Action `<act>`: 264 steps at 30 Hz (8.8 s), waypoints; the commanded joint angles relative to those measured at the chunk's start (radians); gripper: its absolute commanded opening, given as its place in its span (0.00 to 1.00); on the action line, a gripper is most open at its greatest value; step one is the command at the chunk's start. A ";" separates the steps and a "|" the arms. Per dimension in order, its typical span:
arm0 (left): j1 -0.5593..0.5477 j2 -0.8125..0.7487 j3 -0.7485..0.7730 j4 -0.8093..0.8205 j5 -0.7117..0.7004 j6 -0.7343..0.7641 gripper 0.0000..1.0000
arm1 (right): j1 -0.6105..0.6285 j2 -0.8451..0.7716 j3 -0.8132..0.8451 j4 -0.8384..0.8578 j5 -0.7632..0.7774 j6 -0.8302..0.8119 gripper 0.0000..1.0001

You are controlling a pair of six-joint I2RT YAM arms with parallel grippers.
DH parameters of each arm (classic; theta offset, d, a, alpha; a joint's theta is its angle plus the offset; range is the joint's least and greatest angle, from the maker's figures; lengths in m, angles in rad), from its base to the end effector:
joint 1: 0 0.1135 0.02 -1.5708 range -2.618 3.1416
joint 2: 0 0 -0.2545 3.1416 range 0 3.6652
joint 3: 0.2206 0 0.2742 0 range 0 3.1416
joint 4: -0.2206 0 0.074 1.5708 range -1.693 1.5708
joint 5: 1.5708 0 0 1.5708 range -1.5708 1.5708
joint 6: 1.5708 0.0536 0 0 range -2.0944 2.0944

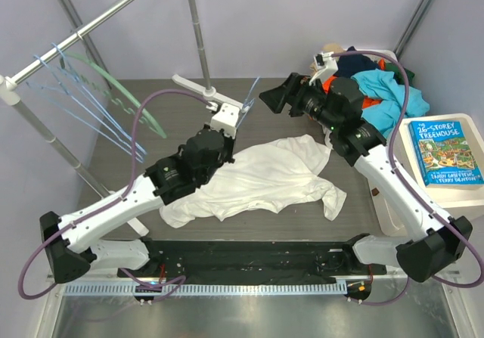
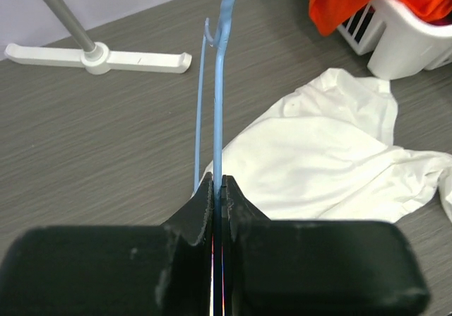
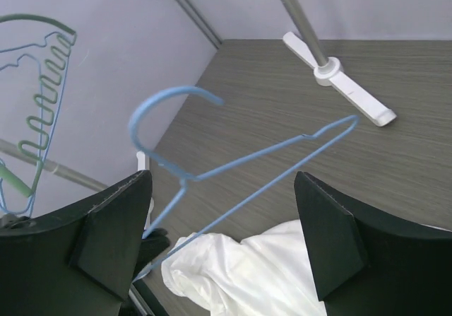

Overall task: Place the t-shirt on the hanger
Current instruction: Pick up the hanger from the clothesline, then place the T-shirt on the hanger.

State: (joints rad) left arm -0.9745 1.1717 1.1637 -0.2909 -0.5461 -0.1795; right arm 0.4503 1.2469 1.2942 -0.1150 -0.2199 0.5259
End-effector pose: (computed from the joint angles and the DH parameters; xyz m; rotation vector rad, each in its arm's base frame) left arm 0.1935 -0.2356 0.3706 0.3532 1.8014 -0.3021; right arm 0.2915 0.1539 0.4188 -0.1117 1.7159 0.9163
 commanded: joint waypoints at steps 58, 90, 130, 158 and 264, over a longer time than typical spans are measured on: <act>0.025 -0.173 -0.317 0.016 0.920 0.658 0.82 | 0.211 -0.205 0.157 -0.790 -0.478 -1.136 0.01; 0.023 -0.277 -0.492 0.105 0.902 0.591 0.00 | 0.358 -0.311 -0.302 -0.473 -0.397 -1.120 0.69; 0.235 -0.136 -0.628 -0.099 1.078 1.091 0.57 | 0.406 -0.399 -0.510 -0.538 -0.148 -1.458 0.01; 0.234 -0.095 -0.527 0.015 1.058 0.970 0.00 | 0.413 -0.291 -0.532 -0.310 -0.237 -1.501 0.01; 0.281 -0.075 -0.369 0.184 0.864 0.250 0.00 | 0.406 0.045 -0.635 0.106 0.424 -0.437 0.59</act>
State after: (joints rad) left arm -0.7013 1.1118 0.7368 -0.1677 0.3153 0.1028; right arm 0.8501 1.2518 0.5976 -0.0776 0.1112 0.0841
